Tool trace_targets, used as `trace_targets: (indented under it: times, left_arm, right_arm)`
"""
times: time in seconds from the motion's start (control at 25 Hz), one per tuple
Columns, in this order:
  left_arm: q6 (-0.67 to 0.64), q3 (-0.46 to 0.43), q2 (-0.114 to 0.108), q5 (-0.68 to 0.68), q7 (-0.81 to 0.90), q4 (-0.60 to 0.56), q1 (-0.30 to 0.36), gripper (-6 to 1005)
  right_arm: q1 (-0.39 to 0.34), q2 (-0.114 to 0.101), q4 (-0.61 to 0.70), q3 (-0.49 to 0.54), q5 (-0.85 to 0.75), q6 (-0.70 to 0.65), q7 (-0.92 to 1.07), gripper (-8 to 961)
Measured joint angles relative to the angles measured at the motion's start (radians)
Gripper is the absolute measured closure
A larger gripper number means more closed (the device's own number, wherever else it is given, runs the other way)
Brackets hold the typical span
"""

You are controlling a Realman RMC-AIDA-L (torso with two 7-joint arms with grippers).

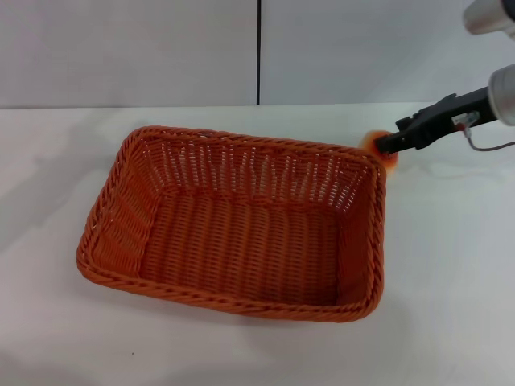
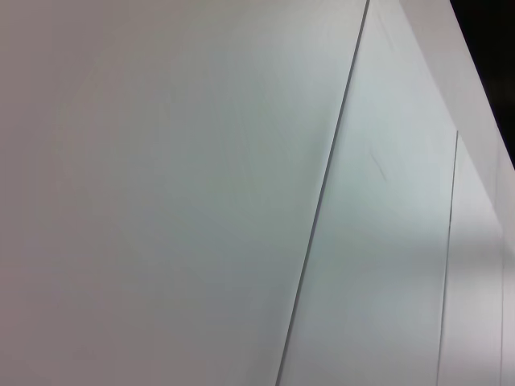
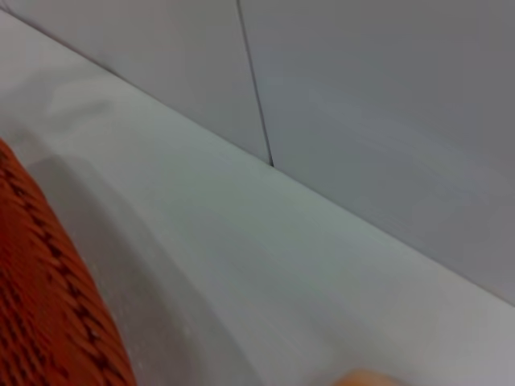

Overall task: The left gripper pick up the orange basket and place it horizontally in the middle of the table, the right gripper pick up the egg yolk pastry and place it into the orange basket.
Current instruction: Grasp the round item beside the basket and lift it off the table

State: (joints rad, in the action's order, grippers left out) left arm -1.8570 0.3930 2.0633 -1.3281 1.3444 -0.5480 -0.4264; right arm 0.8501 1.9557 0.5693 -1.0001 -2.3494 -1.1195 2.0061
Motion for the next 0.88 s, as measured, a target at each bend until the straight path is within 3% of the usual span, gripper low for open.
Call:
trace_targets:
  times: [0.24,0.64,0.88]
  left_arm:
    - [-0.001,0.002,0.0,0.001,0.001,0.013,-0.002,339]
    - [-0.001,0.003,-0.002,0.0,-0.003,0.031,-0.003,339]
    - [-0.001,0.004,-0.002,-0.004,-0.004,0.034,-0.002,340]
  right_arm:
    - [0.002,0.024,-0.006,-0.013,-0.004,0.037,-0.007,549]
    - [-0.016,0.025,-0.007,-0.014,-0.005,0.041,-0.008,556]
    - [-0.021,0.026,-0.002,-0.008,-0.004,0.041,-0.01,723]
